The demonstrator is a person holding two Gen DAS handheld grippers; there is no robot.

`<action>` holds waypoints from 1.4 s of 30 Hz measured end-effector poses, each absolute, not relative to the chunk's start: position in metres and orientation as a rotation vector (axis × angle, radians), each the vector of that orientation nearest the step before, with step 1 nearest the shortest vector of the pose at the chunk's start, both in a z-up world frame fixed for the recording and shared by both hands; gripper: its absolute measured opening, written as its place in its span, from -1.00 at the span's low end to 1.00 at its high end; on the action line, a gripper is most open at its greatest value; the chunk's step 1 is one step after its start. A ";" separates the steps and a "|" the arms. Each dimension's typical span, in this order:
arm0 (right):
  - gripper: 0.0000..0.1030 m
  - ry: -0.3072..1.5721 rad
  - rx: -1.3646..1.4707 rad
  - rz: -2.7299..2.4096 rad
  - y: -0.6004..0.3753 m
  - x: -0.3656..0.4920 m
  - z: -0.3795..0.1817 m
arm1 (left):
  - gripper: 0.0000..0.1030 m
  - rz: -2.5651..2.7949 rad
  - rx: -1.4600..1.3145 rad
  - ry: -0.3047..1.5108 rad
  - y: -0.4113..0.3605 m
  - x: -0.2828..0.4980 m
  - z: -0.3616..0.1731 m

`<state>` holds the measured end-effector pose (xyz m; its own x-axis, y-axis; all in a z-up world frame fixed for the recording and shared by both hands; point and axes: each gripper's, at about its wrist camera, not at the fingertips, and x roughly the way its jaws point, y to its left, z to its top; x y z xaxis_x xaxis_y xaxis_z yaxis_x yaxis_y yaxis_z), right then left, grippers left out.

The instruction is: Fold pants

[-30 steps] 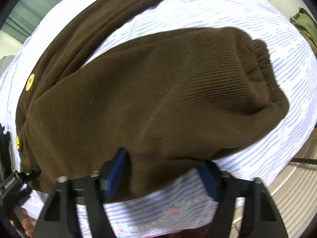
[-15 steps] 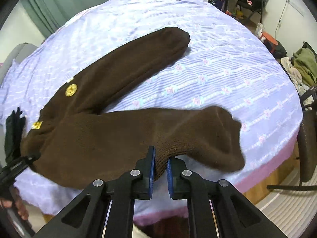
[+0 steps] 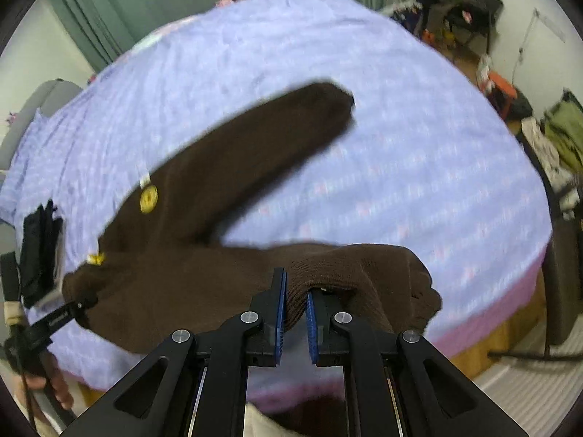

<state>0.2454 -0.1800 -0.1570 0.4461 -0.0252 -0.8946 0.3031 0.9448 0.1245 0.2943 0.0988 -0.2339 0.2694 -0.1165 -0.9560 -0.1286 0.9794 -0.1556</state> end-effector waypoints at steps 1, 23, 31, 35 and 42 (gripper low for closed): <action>-0.79 1.074 0.278 -0.202 -0.182 0.259 -0.154 | -0.62 0.014 -0.228 1.291 0.093 0.303 -0.234; 0.30 0.959 0.187 -0.144 -0.166 0.477 -0.176 | 0.37 0.052 -0.440 1.292 0.116 0.411 -0.232; 0.55 0.794 0.114 -0.117 -0.154 0.420 -0.116 | 0.88 -0.033 -0.107 1.077 0.105 0.377 -0.162; 0.55 0.840 0.090 -0.095 -0.154 0.385 -0.125 | 0.89 -0.256 0.176 1.038 0.069 0.384 -0.167; 0.55 1.006 0.158 -0.114 -0.171 0.348 -0.172 | 0.88 -0.566 0.518 1.181 -0.003 0.434 -0.233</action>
